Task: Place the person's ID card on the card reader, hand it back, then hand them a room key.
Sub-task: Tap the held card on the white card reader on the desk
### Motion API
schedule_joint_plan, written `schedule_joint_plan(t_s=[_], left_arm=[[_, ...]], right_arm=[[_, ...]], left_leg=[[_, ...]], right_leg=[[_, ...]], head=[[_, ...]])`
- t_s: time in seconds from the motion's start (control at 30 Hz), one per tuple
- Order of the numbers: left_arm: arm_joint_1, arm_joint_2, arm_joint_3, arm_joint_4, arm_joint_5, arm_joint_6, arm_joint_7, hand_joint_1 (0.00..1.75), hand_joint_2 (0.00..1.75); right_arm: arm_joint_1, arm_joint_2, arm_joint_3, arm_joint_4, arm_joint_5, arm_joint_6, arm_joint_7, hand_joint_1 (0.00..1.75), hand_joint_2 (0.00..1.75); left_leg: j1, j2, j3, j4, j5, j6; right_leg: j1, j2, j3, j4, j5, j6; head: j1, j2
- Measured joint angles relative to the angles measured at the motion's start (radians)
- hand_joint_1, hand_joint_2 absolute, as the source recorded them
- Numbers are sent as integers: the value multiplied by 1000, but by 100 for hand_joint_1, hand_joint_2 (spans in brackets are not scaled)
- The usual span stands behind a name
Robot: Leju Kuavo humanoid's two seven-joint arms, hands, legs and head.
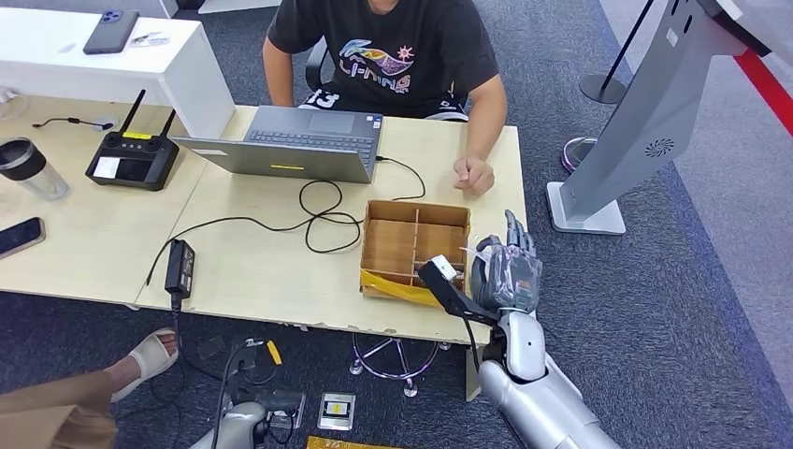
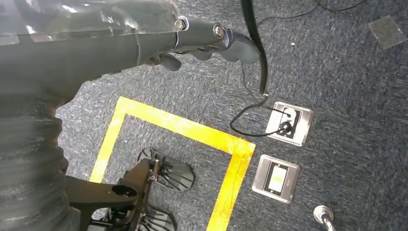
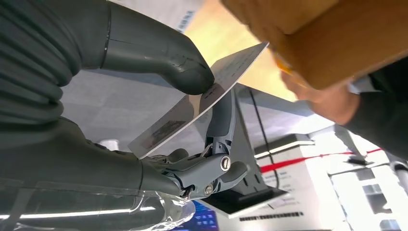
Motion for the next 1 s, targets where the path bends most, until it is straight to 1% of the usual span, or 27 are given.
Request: schedule_joint_plan(t_s=[0.17, 0.37, 0.6, 1.0], left_arm=[[8, 2, 20, 0, -9, 0, -1, 0, 175], [12, 4, 33, 0, -14, 0, -5, 0, 175], [14, 4, 46, 0, -18, 0, -12, 0, 175], [14, 4, 62, 0, -27, 0, -16, 0, 175]], right_arm=[[42, -32, -21, 23, -17, -4, 7, 173, 175], [73, -52, -32, 42, -32, -5, 3, 173, 175], [85, -61, -45, 59, -34, -5, -9, 174, 175], [84, -61, -45, 91, -48, -7, -34, 174, 175]], left_leg=[[0, 0, 0, 0, 0, 0], [0, 0, 0, 0, 0, 0], [0, 0, 0, 0, 0, 0], [0, 0, 0, 0, 0, 0]], right_leg=[[0, 0, 0, 0, 0, 0], [0, 0, 0, 0, 0, 0], [0, 0, 0, 0, 0, 0], [0, 0, 0, 0, 0, 0]], head=[[0, 0], [0, 0], [0, 0], [0, 0]])
